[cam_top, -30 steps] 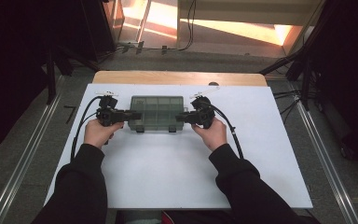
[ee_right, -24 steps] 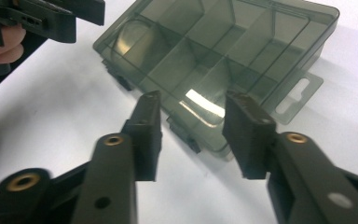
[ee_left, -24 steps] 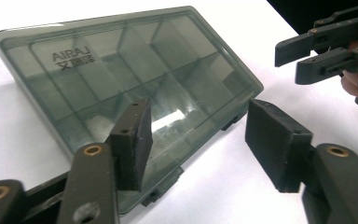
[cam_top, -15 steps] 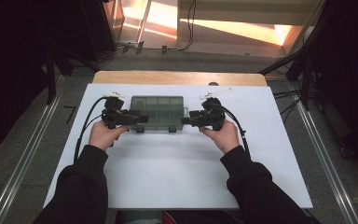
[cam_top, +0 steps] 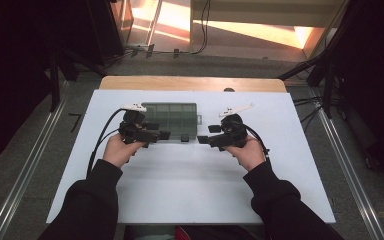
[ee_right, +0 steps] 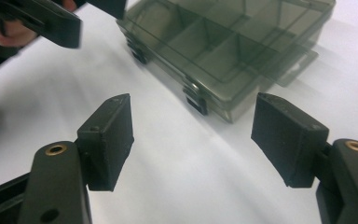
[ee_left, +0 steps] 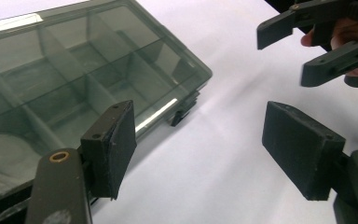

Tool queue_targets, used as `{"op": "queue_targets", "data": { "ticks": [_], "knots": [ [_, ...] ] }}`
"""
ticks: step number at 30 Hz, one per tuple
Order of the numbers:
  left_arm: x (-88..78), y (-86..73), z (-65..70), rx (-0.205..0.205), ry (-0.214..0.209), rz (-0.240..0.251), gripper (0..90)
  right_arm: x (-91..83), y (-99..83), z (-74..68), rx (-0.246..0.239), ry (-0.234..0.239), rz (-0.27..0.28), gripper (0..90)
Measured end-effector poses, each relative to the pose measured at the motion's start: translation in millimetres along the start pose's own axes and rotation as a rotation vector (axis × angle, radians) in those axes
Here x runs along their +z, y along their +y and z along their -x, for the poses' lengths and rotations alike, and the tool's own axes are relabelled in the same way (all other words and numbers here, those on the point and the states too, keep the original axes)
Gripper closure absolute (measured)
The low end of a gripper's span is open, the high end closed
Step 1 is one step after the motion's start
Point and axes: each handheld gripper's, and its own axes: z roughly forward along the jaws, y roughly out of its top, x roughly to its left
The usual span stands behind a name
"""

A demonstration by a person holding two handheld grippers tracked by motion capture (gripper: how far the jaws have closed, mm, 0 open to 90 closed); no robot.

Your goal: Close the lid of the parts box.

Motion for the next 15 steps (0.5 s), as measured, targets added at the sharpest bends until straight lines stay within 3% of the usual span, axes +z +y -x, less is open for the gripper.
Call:
{"op": "queue_targets", "data": {
  "ticks": [15],
  "knots": [
    [12.9,-15.1,25.7,0.062,0.007,-0.009,26.4,-14.2,-18.2,-6.1,-0.027,0.003,0.004,26.3]
  ]
}}
